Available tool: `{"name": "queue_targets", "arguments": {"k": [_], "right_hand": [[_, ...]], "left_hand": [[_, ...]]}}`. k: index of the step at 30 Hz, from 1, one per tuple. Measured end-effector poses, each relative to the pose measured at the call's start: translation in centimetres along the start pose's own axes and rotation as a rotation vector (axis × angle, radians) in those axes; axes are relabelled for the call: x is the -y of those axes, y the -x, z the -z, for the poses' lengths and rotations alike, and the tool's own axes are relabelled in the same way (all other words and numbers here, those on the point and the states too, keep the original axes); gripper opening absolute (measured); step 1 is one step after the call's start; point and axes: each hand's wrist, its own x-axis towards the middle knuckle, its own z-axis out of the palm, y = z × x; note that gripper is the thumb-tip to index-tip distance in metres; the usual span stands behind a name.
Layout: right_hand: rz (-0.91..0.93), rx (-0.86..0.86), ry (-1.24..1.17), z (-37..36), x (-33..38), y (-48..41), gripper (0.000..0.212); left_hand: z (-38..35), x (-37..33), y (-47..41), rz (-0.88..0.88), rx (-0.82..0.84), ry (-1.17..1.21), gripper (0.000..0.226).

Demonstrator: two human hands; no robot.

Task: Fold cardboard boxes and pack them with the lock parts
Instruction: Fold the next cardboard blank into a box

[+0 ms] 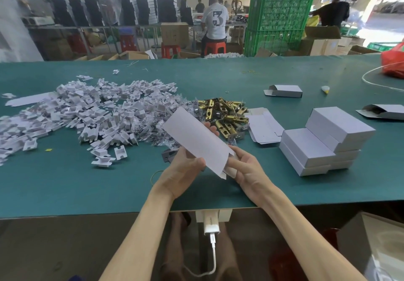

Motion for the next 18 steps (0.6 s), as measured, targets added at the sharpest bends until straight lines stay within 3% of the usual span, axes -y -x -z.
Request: {"name": "queue_targets", "arguments": {"k": [4,10,13,18], "right_hand": [[0.016,-0.03,0.019,0.0,-0.2,-0.1,0.053],[0.062,0.013,0.097,0.0,-0.5,-0.1,0.044],[0.116,0.015,0.159,-0.4,-0.7,0.0,0.046],[0.126,-0.051,0.258,-0.7,-0.8,0.2,0.043]], "left_hand": [[0.2,0.3,-0.2,0.0,-0.07,0.037,0.097],[0.6,1.0,-0.9,-0.004,-0.384,0.201,0.06],[0.8,1.1,-1.1,-0.022,-0.455,0.24,0.055],[0.5,1.7,-1.2,0.038,-0.406,-0.007,0.046]]}}
